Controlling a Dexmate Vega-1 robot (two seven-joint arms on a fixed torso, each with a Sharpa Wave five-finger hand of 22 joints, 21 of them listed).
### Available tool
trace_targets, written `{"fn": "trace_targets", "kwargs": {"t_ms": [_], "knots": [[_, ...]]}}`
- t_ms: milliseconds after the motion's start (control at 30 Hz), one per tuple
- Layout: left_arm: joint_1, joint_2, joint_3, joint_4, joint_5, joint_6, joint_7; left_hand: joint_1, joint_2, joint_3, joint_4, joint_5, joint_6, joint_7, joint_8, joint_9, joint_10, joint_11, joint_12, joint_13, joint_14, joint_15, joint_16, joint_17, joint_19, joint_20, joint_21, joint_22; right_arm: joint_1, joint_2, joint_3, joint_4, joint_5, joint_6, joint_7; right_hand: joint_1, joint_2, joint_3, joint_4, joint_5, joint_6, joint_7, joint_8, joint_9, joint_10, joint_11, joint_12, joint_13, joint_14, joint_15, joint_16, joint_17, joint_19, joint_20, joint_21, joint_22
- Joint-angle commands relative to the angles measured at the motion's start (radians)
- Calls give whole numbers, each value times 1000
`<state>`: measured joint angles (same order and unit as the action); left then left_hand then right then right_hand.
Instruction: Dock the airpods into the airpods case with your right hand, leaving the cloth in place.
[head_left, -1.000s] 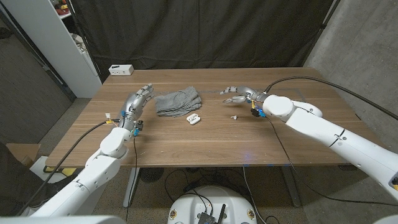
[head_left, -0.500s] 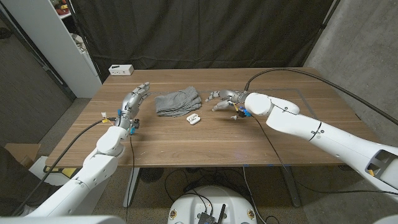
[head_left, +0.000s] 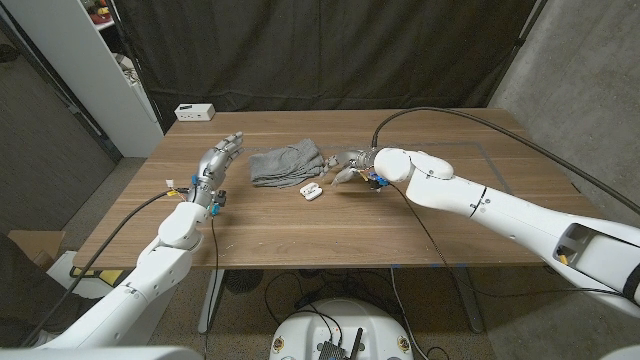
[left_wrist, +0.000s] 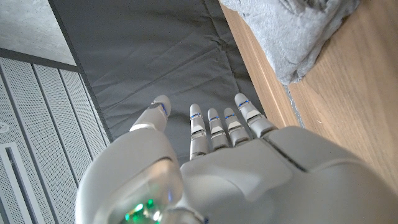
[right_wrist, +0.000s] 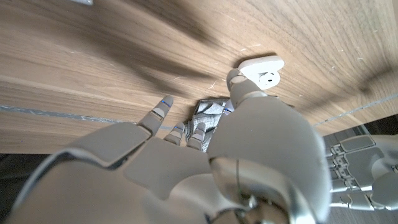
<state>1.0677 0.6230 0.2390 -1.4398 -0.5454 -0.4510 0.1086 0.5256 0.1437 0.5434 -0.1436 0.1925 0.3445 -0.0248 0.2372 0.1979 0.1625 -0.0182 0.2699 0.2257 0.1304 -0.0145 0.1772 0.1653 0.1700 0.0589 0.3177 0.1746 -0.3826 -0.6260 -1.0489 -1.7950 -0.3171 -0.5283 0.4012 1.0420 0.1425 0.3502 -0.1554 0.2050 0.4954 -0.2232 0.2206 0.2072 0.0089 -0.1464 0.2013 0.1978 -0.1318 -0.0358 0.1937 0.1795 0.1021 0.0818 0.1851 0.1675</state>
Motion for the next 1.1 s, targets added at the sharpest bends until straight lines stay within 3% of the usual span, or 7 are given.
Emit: {"fn": "trace_targets", "kwargs": {"t_ms": [33, 433, 767, 1100], "knots": [[2, -6, 5, 5, 4, -4, 6, 6, 6, 5, -5, 8, 11, -2, -1, 5, 7, 3, 2, 3, 3, -2, 6, 4, 6, -1, -4, 3, 87, 105, -73, 135, -79, 3, 116, -11, 2, 3, 7, 2, 14, 0, 2, 3, -1, -2, 4, 2, 1, -2, 4, 2, 3, -6, 6, 2], [3, -12, 7, 16, -2, -5, 7, 6, 3, 1, -7, 9, 13, 2, -5, 6, 10, 4, 1, 4, 4, -2, 6, 4, 9, 0, -8, 4, 144, 171, -102, 214, -76, -23, 180, -26, 2, -5, 13, 3, -23, 2, -21, -3, -24, 17, -4, 4, -11, 8, 1, 3, 3, -6, 6, 3], [-21, -23, 16, 50, -9, -16, -14, 6, 2, -2, -8, 10, 19, 2, -6, 7, 13, 7, 1, 5, 11, -4, 8, 4, 12, 1, -12, 4, 154, 153, -91, 168, -58, -30, 190, -43, 4, -12, 19, 5, -46, 2, -30, -3, -14, 31, 3, 5, 11, 17, 10, 3, 20, 1, 11, 3], [-20, -29, 18, 62, -15, -26, -19, 6, 3, -3, -8, 12, 17, 2, -10, 7, 16, 4, 1, 6, 14, -4, 8, 4, 14, 2, -16, 5, 174, 191, -110, 222, -43, 23, 194, -45, 1, -13, 16, 5, -43, 2, -27, -3, -14, 26, 3, 6, 20, 15, 11, 2, 27, 0, 12, 2]]}}
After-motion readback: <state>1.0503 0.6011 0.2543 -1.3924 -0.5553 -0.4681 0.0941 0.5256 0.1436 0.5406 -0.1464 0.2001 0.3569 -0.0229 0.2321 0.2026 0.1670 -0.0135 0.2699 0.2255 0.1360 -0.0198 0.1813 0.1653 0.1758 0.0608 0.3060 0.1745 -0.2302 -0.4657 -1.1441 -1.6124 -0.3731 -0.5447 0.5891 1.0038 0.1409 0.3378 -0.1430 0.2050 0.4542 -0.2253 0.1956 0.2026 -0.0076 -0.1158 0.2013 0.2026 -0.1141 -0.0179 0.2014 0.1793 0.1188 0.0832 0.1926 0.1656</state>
